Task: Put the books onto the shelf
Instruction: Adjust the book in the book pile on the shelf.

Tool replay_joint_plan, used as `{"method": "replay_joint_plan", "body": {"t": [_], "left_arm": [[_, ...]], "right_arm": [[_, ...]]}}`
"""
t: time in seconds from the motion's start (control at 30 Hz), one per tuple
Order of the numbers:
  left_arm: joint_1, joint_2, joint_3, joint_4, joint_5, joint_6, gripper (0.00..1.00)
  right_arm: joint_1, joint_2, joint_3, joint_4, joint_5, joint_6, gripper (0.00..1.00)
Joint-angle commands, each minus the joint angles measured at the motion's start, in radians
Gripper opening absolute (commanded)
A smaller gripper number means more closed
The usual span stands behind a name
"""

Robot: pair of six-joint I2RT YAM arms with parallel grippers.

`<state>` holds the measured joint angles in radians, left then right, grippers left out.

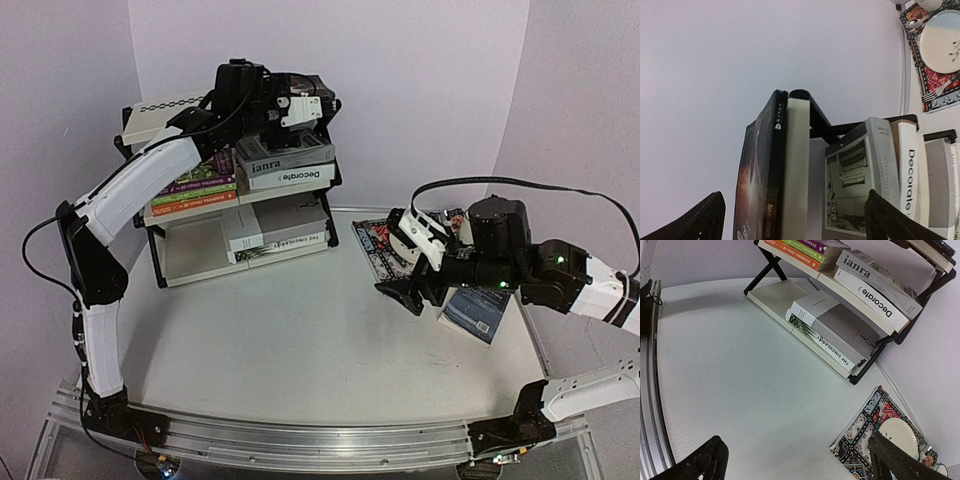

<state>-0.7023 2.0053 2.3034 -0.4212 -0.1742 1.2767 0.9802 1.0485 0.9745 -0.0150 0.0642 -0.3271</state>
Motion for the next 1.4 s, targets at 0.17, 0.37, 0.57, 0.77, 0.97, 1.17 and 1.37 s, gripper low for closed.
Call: {"method": "replay_joint_plan", "body": {"t": [0.17, 0.37, 0.57, 0.77, 0.97, 1.17, 1.37], "left_arm": [[-0.045, -0.231, -0.129, 0.044, 0.110, -0.203, 1.00], [-0.054, -0.314, -0.214, 0.104, 0.155, -0.503, 1.00], [-0.054, -0.316, -0.213, 0.126, 0.091, -0.870, 0.74], [-0.052, -0.310, -0.258, 0.126, 0.133, -1.117, 0.35], [-0.044, -0.276, -0.271, 0.127, 0.127, -1.219, 0.01], [-0.016, -0.207, -0.228, 0.121, 0.114, -1.309, 0.00], [0.015, -0.160, -0.190, 0.120, 0.125, -1.346, 0.00]], "right_arm": [[-0.005, 0.012, 0.009, 0.030, -0.023, 0.018, 0.98], [-0.004, 0.013, 0.005, 0.035, -0.031, 0.023, 0.98], [-0.005, 0.011, 0.003, 0.047, -0.048, 0.033, 0.98], [-0.005, 0.004, -0.004, 0.048, -0.050, 0.038, 0.98], [-0.005, -0.005, -0.015, 0.049, -0.056, 0.047, 0.98], [-0.005, -0.010, -0.022, 0.051, -0.052, 0.048, 0.98], [-0.005, -0.014, -0.025, 0.051, -0.043, 0.046, 0.98]]}}
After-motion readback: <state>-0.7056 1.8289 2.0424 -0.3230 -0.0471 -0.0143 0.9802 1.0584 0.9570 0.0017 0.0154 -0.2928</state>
